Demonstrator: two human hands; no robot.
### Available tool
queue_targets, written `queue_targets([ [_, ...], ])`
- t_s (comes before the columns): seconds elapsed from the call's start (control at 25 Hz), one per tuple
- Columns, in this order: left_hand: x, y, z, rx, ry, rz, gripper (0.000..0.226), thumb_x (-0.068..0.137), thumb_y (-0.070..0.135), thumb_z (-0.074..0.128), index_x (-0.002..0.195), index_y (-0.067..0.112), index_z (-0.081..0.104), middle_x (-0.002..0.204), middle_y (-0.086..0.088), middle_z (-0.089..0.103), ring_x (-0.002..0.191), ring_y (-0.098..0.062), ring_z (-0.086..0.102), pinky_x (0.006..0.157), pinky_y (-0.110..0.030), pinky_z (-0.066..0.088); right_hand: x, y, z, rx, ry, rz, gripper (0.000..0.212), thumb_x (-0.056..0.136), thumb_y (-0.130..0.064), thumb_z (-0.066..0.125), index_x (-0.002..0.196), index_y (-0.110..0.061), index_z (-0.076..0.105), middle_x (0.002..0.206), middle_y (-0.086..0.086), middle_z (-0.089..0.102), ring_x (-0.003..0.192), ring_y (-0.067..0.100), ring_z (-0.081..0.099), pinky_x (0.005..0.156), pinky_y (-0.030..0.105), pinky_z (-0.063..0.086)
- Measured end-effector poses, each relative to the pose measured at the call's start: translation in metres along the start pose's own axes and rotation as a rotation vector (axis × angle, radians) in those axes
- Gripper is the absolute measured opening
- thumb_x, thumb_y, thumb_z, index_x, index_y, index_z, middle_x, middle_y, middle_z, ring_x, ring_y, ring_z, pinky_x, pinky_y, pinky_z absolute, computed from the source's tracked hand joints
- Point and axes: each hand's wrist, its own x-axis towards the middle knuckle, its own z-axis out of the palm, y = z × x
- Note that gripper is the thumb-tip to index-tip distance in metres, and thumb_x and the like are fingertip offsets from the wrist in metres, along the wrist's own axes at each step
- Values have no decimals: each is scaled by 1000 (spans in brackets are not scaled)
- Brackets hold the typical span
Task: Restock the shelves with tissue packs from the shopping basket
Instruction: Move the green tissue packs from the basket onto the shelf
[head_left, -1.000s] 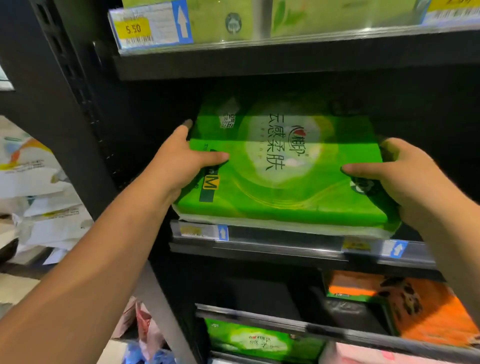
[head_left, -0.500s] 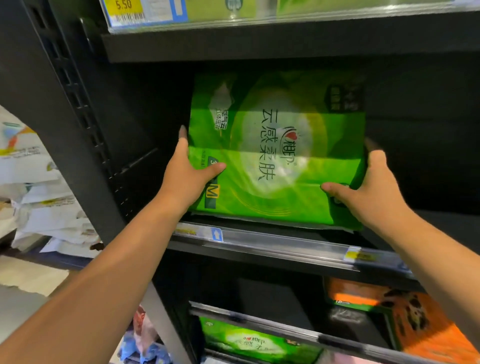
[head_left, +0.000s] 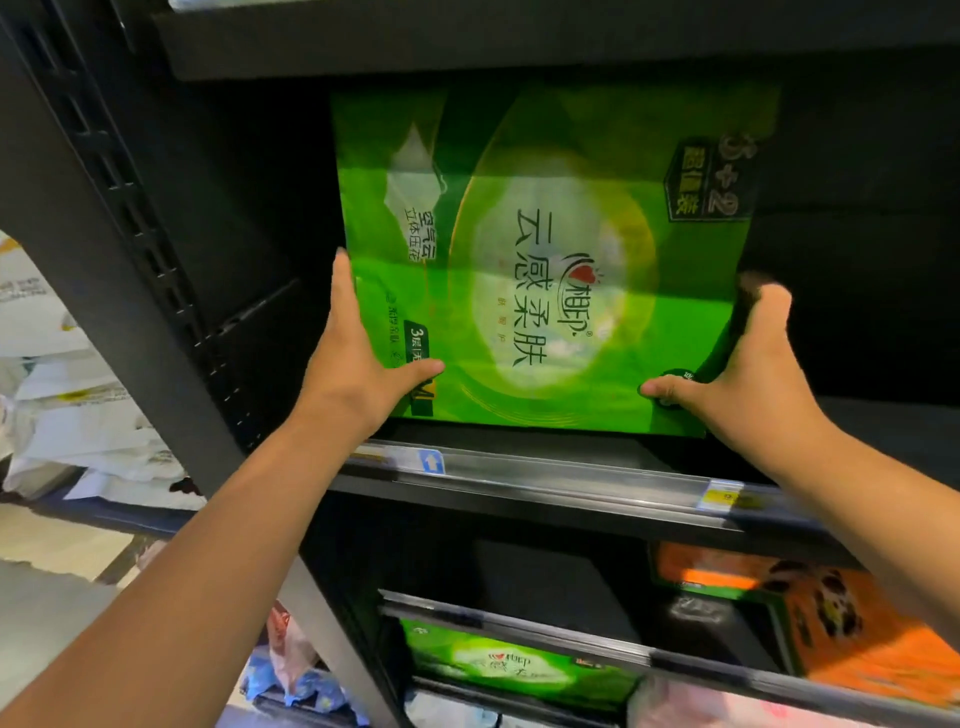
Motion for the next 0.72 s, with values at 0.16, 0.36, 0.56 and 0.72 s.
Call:
queue_targets([
  [0.16,8,-7,-2,102,-37,-47,90,66,32,87,137,19,33,125,5,52,121,-17,50,94,-27,37,0,5,4,-56,-180,169,78,63,-16,89,113,-13,29,111,2,48,102,18,47,76,24,34],
  [0.36,28,-11,8,158,-18,3,83,69,37,84,131,12,35,132,-6,51,121,-25,52,100,-37,43,19,4,17,-232,-212,212,94,65,-29,89,135,-2,33,129,18,54,119,37,52,88,36,42],
  [0.56,47,-15,14,379,81,49,98,64,49,83,137,6,33,133,-14,49,119,-35,51,101,-47,44,38,6,30,-364,-265,194,81,64,-47,85,126,-4,56,113,20,65,102,36,61,76,31,45],
  [0.72,35,-15,19,797,362,480,100,61,48,84,138,16,30,131,-23,41,114,-41,45,94,-47,43,44,6,38,-435,-265,187,89,69,-51,80,131,4,48,114,24,62,104,39,59,78,34,47],
])
